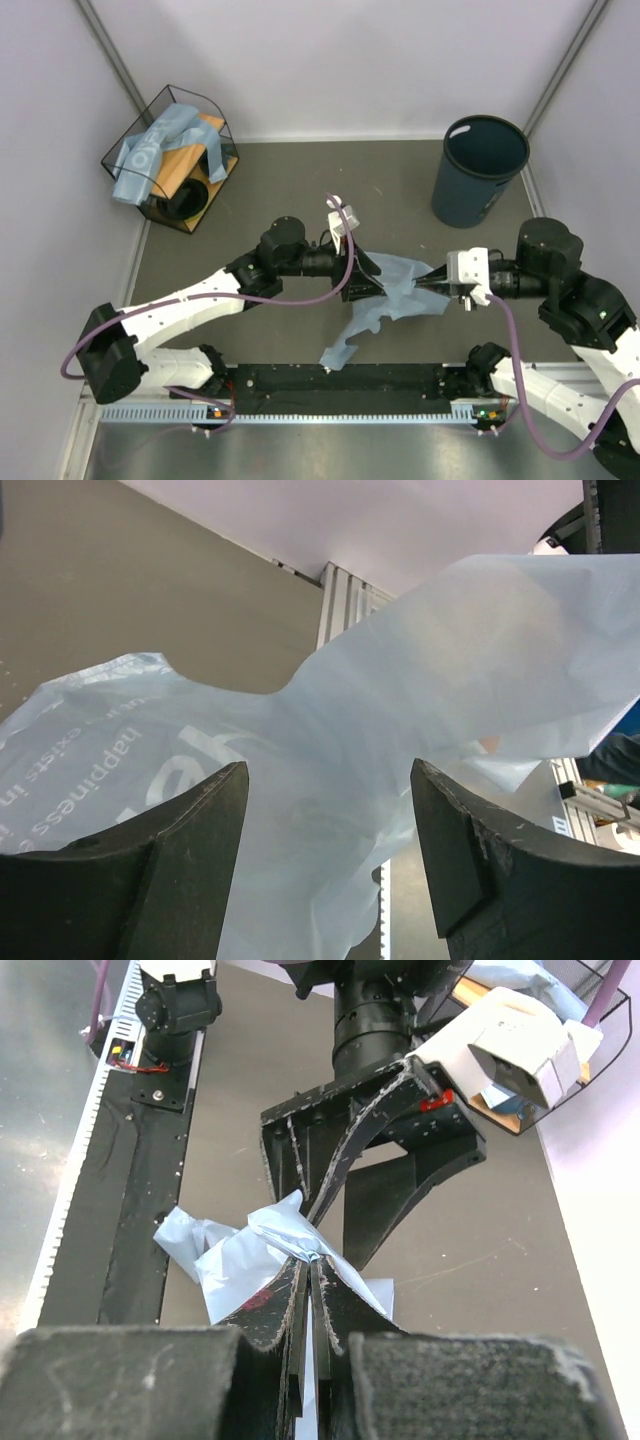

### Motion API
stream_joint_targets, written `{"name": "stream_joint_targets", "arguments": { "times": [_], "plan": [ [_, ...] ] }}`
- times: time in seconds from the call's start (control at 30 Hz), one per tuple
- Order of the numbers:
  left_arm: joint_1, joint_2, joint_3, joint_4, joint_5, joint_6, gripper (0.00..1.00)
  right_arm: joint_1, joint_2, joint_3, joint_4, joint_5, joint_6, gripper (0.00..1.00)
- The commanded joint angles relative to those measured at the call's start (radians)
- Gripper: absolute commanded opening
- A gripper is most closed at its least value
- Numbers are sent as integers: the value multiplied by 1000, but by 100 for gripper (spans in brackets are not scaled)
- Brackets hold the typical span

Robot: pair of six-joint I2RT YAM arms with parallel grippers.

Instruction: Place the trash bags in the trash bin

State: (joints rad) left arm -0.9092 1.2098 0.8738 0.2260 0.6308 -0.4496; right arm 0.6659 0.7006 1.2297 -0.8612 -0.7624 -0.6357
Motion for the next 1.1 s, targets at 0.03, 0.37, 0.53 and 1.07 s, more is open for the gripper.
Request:
{"name": "stream_joint_targets", "arguments": {
  "times": [0.03, 0.37, 0.53, 1.07],
  "plan": [
    [-57, 36, 16, 177, 1, -50, 72, 12, 17, 31, 13, -46, -48, 0],
    [-99, 138, 54, 142, -42, -92, 69, 15, 43, 97, 103, -66, 4, 0],
    [-88, 169, 38, 59, -113, -31, 54, 17, 46, 145, 142, -28, 51, 0],
    [164, 0, 5, -320, -192, 269, 59, 17, -7, 105, 247, 118, 255, 0]
  ]
}}
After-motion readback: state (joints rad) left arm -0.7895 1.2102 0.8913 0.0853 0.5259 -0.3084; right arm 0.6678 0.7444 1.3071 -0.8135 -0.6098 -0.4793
